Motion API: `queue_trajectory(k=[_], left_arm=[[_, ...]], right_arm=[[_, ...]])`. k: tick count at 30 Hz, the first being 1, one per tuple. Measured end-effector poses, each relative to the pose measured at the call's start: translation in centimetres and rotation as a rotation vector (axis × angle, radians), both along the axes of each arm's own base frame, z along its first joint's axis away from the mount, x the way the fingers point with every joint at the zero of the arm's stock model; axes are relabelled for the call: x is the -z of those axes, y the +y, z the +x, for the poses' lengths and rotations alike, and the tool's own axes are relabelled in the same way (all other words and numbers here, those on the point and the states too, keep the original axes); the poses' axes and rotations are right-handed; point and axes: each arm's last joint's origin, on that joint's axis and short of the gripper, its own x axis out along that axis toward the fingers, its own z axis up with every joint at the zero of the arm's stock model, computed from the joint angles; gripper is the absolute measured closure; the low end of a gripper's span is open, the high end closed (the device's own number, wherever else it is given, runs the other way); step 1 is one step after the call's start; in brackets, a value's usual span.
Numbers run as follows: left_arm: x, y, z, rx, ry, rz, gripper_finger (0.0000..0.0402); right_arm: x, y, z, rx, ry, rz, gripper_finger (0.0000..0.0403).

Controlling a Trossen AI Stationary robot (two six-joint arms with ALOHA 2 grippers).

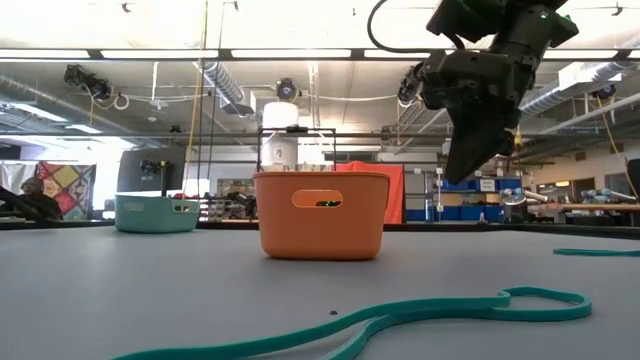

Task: Sort rubber bands into baskets
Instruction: Put the blue rubber band into the blue bin

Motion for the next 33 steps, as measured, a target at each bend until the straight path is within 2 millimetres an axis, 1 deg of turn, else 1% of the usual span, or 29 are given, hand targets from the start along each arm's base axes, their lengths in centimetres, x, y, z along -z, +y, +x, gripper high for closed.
queue_trajectory(k=[3,6,11,14,18,20,23,26,30,33], left_arm=[[0.3,-1.5,-0.5,0.027,0.004,-0.026,0.0401],[1.2,-2.9,-0.5,0.058,0.012,-0.021,0.0401],[3.3,-5.1,-0.3,0.123,0.048,0.031,0.0401],[4.7,-6.0,-0.1,0.171,0.067,0.074,0.0401],[6.4,-6.8,0.3,0.17,0.058,0.168,0.0388],[7.2,-7.0,0.5,0.169,0.065,0.193,0.0371],[8.6,-6.6,0.4,0.166,0.1,0.2,0.0335],[10.0,-6.4,0.2,0.169,0.079,0.15,0.0307],[11.9,-5.8,-0.1,0.132,0.027,0.056,0.0298],[12.4,-4.9,-0.7,0.076,0.045,0.03,0.0296]], right_arm=[[0.0,0.0,0.0,0.015,0.0,0.009,0.0328],[0.0,0.1,0.0,0.032,0.0,0.016,0.0328],[0.0,0.3,0.0,0.064,-0.004,0.012,0.0328],[0.0,0.6,-0.1,0.06,-0.004,0.019,0.0328],[0.0,1.1,-0.1,0.042,0.003,0.035,0.0321],[0.1,1.2,-0.2,0.042,0.012,0.05,0.031],[0.2,1.2,-0.5,0.04,0.044,0.052,0.0288],[0.4,1.2,-1.0,0.064,0.105,0.05,0.0267],[0.7,1.1,-1.7,0.061,0.186,0.072,0.0247],[1.1,1.6,-2.3,0.048,0.232,0.101,0.0243]])
